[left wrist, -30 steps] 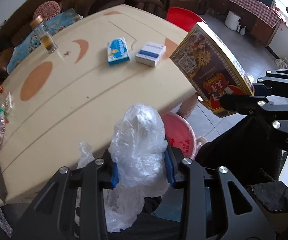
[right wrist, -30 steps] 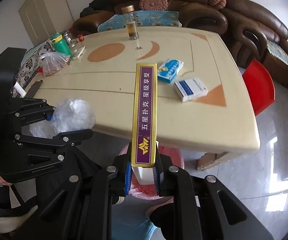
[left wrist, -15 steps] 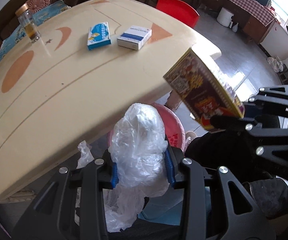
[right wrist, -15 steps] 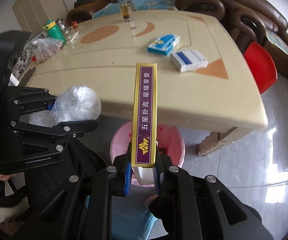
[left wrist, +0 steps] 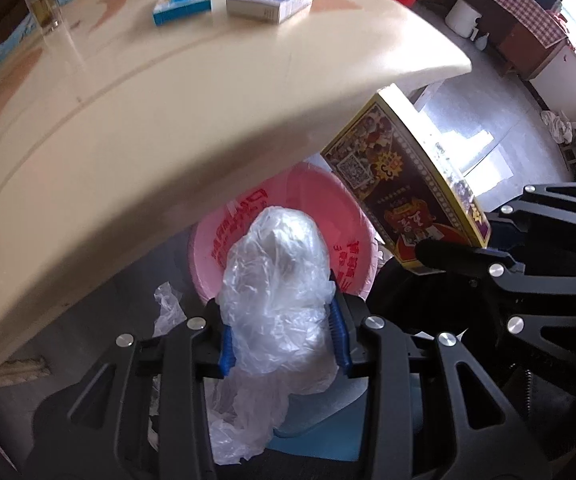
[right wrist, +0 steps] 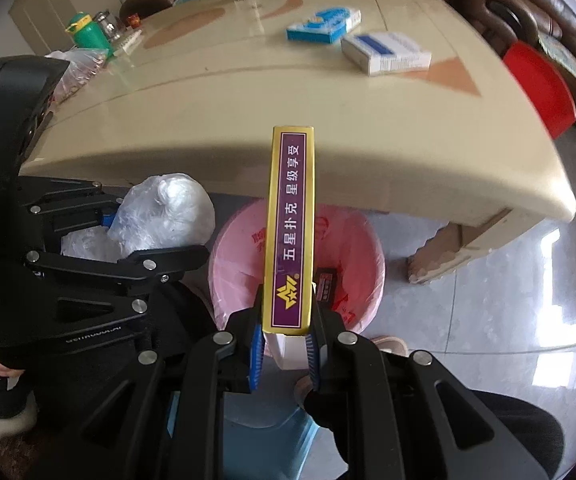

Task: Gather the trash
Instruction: 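Lift the clear bag and card box and carry them over the pink bin, then open both tools to drop the clear bag and card box into the bin, then move both open tools back over the table toward the medicine boxes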

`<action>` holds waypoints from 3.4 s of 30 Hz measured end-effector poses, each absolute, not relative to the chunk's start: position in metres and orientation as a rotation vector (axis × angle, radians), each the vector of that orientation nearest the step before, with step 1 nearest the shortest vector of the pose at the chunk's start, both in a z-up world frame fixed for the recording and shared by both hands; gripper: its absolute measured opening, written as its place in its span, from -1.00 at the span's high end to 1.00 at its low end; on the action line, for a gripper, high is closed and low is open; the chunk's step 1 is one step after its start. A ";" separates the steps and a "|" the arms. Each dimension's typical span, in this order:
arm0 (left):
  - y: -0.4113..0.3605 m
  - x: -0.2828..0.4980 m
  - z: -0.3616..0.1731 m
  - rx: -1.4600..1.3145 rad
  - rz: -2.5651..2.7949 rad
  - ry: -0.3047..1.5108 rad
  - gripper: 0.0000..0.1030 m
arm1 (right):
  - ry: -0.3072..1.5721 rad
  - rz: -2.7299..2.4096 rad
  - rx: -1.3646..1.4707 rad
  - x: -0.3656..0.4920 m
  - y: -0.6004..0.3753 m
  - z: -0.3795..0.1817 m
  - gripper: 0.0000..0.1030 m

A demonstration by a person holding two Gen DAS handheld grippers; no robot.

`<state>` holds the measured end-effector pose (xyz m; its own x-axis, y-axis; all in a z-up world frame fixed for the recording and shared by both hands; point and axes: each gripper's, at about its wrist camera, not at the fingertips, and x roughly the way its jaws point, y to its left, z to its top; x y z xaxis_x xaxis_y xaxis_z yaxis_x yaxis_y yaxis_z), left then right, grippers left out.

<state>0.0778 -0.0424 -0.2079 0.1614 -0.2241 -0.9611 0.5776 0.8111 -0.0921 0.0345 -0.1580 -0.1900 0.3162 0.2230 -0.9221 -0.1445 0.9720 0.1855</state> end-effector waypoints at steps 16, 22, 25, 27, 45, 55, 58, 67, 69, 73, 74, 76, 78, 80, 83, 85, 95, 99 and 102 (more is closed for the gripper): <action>-0.059 0.098 -0.291 0.336 -0.552 1.440 0.30 | 1.382 0.240 0.110 0.059 -0.163 -0.275 0.66; -0.055 0.102 -0.315 0.321 -0.527 1.482 0.30 | 1.430 0.241 0.127 0.068 -0.168 -0.306 0.66; -0.055 0.102 -0.323 0.306 -0.521 1.506 0.29 | 1.458 0.250 0.133 0.071 -0.168 -0.321 0.66; -0.056 0.104 -0.328 0.308 -0.518 1.521 0.29 | 1.470 0.253 0.134 0.073 -0.168 -0.329 0.66; -0.056 0.111 -0.354 0.391 -0.429 1.582 -0.22 | 1.494 0.208 0.173 0.088 -0.180 -0.356 0.03; -0.055 0.111 -0.353 0.368 -0.460 1.593 -0.37 | 1.481 0.194 0.207 0.090 -0.186 -0.350 -0.05; -0.055 0.111 -0.353 0.370 -0.457 1.592 -0.38 | 1.482 0.193 0.208 0.090 -0.188 -0.349 -0.05; -0.054 0.112 -0.353 0.383 -0.449 1.589 -0.38 | 1.486 0.194 0.207 0.092 -0.188 -0.349 -0.05; -0.054 0.111 -0.353 0.399 -0.443 1.578 -0.38 | 1.488 0.194 0.204 0.092 -0.188 -0.348 -0.06; -0.055 0.107 -0.352 0.430 -0.449 1.558 -0.40 | 1.483 0.191 0.194 0.089 -0.187 -0.348 -0.23; -0.054 0.106 -0.351 0.439 -0.449 1.553 -0.40 | 1.476 0.195 0.198 0.088 -0.186 -0.346 -0.27; -0.054 0.102 -0.347 0.465 -0.448 1.539 -0.40 | 1.463 0.196 0.198 0.088 -0.185 -0.342 -0.27; -0.053 0.099 -0.342 0.470 -0.445 1.530 -0.40 | 1.447 0.191 0.190 0.086 -0.185 -0.336 -0.27; -0.050 0.096 -0.335 0.468 -0.441 1.519 -0.40 | 1.434 0.185 0.189 0.084 -0.186 -0.329 -0.27; -0.044 0.090 -0.313 0.463 -0.429 1.487 -0.41 | 1.404 0.187 0.193 0.079 -0.188 -0.311 -0.27; -0.039 0.086 -0.295 0.439 -0.433 1.475 -0.41 | 1.379 0.191 0.199 0.076 -0.190 -0.296 -0.29; -0.025 0.107 -0.162 0.409 -0.437 1.312 -0.59 | 1.166 0.229 0.148 0.065 -0.206 -0.178 -0.50; -0.035 0.137 -0.103 0.409 -0.434 1.221 -0.59 | 1.064 0.231 0.085 0.077 -0.214 -0.120 -0.55; -0.048 0.158 -0.069 0.410 -0.434 1.180 -0.60 | 1.006 0.235 0.051 0.088 -0.220 -0.089 -0.67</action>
